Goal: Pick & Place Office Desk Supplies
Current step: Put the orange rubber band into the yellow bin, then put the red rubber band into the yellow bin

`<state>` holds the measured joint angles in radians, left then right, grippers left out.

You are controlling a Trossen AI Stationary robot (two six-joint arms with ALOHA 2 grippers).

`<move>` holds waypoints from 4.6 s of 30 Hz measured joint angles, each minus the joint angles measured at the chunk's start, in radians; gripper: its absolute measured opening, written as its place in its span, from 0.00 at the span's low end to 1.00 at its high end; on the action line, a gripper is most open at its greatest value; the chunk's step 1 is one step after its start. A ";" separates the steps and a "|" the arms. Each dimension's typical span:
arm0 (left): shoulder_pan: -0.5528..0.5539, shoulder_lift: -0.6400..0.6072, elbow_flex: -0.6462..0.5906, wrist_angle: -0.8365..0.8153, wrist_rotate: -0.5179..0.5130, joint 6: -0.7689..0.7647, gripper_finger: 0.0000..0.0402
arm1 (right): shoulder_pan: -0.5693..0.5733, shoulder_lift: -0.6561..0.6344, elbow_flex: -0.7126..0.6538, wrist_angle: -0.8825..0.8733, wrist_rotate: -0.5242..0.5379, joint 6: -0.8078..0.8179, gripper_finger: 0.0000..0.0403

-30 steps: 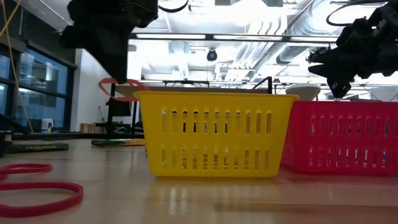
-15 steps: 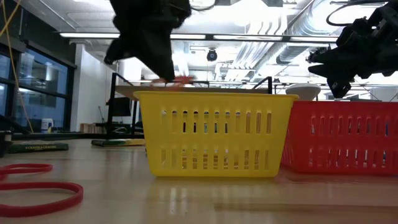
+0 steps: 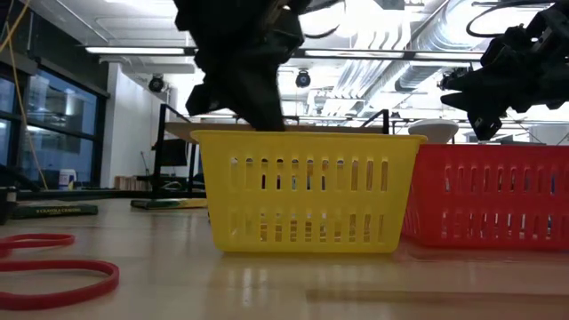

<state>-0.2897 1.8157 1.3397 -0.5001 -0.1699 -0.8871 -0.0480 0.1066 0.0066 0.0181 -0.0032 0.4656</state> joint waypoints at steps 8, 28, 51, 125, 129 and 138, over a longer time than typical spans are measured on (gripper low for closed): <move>0.001 0.008 -0.001 0.008 0.011 -0.002 0.00 | 0.000 0.000 0.000 -0.001 0.000 0.000 0.27; -0.002 0.025 -0.002 0.014 0.032 0.006 0.01 | 0.000 0.000 0.000 -0.001 0.000 0.000 0.27; -0.002 0.024 -0.002 0.014 0.027 0.023 0.16 | 0.000 0.000 0.000 0.000 0.000 0.000 0.27; -0.288 -0.072 -0.002 -0.294 0.047 0.364 0.16 | 0.000 0.000 0.000 0.000 0.000 0.000 0.27; -0.310 -0.028 -0.002 -0.276 0.068 0.365 0.16 | 0.000 0.001 0.000 0.000 0.000 0.000 0.27; -0.346 0.022 -0.003 -0.270 0.075 0.375 0.16 | 0.000 0.001 0.000 0.000 0.000 0.000 0.27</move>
<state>-0.6354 1.8374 1.3371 -0.7698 -0.0952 -0.5117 -0.0480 0.1076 0.0067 0.0181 -0.0032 0.4656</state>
